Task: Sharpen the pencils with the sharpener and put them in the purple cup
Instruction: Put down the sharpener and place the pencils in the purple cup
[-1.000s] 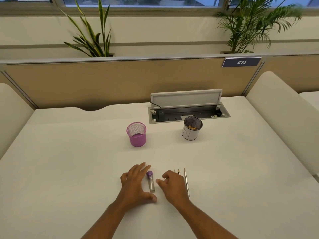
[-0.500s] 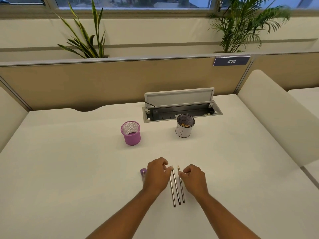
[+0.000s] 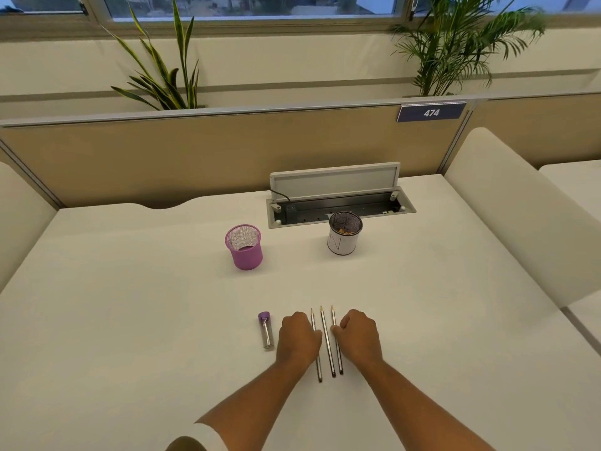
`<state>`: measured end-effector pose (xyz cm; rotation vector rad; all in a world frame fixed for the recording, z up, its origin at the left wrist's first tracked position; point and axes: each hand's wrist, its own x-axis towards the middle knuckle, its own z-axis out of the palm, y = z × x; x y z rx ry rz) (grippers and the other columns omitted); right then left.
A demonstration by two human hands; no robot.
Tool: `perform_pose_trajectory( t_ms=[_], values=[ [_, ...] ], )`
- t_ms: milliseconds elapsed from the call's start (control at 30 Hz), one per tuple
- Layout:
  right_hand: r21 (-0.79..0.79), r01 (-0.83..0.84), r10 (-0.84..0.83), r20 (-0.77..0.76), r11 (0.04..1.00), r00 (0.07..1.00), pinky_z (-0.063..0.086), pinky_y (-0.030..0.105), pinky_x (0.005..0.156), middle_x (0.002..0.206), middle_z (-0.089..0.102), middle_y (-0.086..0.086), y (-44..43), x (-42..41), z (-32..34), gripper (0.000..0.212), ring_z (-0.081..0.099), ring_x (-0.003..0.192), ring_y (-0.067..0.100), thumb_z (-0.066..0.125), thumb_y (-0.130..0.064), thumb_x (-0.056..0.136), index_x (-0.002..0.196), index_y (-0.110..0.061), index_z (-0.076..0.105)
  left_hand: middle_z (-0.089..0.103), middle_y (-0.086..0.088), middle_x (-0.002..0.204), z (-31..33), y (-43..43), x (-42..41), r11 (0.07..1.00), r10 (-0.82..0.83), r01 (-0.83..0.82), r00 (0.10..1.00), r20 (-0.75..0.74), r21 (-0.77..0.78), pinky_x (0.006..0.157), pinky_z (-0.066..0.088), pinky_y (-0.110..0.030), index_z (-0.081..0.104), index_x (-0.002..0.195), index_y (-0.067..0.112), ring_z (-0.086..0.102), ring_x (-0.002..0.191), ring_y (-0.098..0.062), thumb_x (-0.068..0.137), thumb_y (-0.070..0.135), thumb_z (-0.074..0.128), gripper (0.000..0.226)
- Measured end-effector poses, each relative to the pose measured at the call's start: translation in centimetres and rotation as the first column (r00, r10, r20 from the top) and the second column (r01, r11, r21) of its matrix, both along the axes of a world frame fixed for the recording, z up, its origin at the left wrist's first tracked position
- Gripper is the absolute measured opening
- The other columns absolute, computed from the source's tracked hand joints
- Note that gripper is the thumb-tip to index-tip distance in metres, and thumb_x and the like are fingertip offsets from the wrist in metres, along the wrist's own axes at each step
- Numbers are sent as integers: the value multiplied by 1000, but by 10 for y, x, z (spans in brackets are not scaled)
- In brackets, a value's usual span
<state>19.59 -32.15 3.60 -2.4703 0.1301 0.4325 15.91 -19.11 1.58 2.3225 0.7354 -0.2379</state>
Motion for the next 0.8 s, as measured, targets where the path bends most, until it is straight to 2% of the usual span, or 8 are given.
perform_pose_trajectory(
  t_ms=[100,233,367,433,533,600,667,800],
  values=[
    [-57,0,-1,-16,998,1000,38,25,48,70,63,-1,1,-1,0,18,57,60,15,65,-20,84,72,-11,57,69,-9,79,-3,-2,1,1000,26,-26,999,-25,13,58,56,-32,65,77,9,72,72,-29,84,23,64,15],
    [-71,6,-10,-51,997,999,33,22,43,69,60,0,3,1,0,23,55,57,15,62,-17,87,67,-14,51,59,-5,63,2,-2,-1,990,95,-95,995,-4,-102,47,39,-24,54,64,8,63,55,-25,77,17,59,16],
    [-55,36,-38,-41,998,998,31,25,44,67,55,0,1,2,7,26,51,56,14,56,-15,88,65,-15,43,43,0,46,12,-1,-2,959,149,-133,988,48,-250,48,40,-25,50,53,13,46,44,-21,74,14,59,23],
    [-36,37,-37,3,999,999,37,26,46,70,59,0,1,4,16,21,53,58,13,58,-15,88,69,-13,50,43,-5,50,22,-1,-2,933,182,-151,981,67,-326,49,41,-29,48,53,17,46,47,-21,74,11,56,24],
    [72,72,-78,92,995,993,45,26,53,80,65,-1,8,10,33,3,59,66,11,63,-12,86,90,-13,61,69,-20,67,43,2,1,875,257,-197,963,80,-443,51,55,-31,64,62,12,60,53,-21,85,5,58,25],
    [136,67,-85,131,989,988,39,18,51,82,66,-3,18,19,46,15,57,64,4,62,-11,90,105,-15,65,77,-18,78,60,9,6,844,291,-195,949,121,-499,56,61,-30,73,72,7,66,57,-19,90,3,60,22],
    [154,15,-46,198,988,979,34,11,53,85,70,-1,32,30,60,21,56,66,5,61,-12,93,113,-13,69,78,-14,79,78,20,14,828,308,-164,933,189,-537,60,64,-32,77,80,11,70,60,-18,91,4,62,20],
    [268,-51,-35,307,962,951,41,12,61,93,74,1,66,52,95,14,64,77,10,65,-15,96,107,-11,72,79,-4,85,118,58,34,844,326,-107,880,345,-525,57,57,-27,77,93,17,70,65,-16,97,12,67,12]
  ],
)
